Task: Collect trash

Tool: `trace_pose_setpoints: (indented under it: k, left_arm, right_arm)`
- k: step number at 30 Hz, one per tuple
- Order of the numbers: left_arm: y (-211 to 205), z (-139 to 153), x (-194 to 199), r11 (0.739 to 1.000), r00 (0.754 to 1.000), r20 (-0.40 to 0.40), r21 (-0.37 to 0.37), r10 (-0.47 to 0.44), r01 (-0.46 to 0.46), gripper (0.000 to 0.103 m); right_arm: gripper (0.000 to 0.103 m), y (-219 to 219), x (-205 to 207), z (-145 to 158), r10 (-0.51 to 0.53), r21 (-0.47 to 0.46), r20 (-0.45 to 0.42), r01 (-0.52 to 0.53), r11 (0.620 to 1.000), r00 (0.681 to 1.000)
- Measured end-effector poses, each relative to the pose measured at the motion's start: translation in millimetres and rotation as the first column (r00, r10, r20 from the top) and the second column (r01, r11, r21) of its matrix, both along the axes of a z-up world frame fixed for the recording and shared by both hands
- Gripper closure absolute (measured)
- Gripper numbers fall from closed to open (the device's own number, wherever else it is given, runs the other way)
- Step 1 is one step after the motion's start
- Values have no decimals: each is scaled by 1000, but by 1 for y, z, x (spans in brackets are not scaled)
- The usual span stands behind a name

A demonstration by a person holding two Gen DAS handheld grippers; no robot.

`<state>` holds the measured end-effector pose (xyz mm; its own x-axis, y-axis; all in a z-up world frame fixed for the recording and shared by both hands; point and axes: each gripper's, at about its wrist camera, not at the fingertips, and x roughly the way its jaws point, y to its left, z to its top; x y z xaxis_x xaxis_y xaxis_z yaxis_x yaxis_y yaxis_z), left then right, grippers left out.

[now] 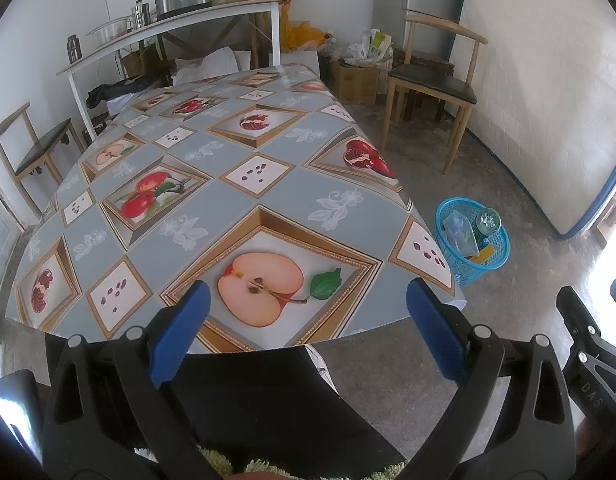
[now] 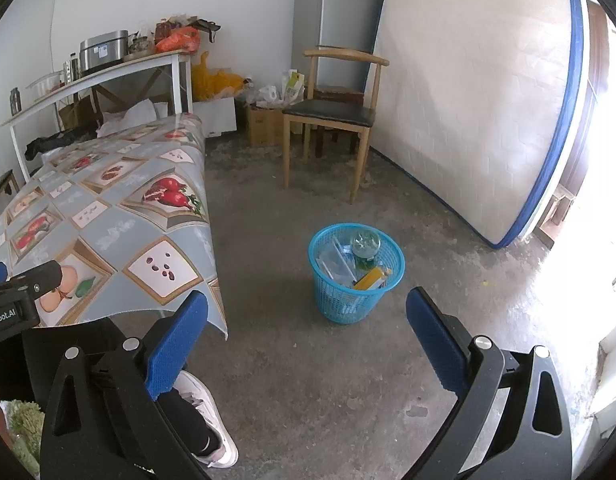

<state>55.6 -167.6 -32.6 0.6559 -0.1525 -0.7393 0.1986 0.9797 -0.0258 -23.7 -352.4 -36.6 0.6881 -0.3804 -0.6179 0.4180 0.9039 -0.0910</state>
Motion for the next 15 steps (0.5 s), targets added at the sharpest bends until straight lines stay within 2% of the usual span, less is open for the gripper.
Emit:
trace_pose_setpoints:
  k: [15]
  left_arm:
    - [1, 3, 1, 1000, 1000, 5, 1, 3, -3, 9]
  right_arm:
    - [6, -1, 2, 2, 1, -1, 8, -1, 1000, 1000]
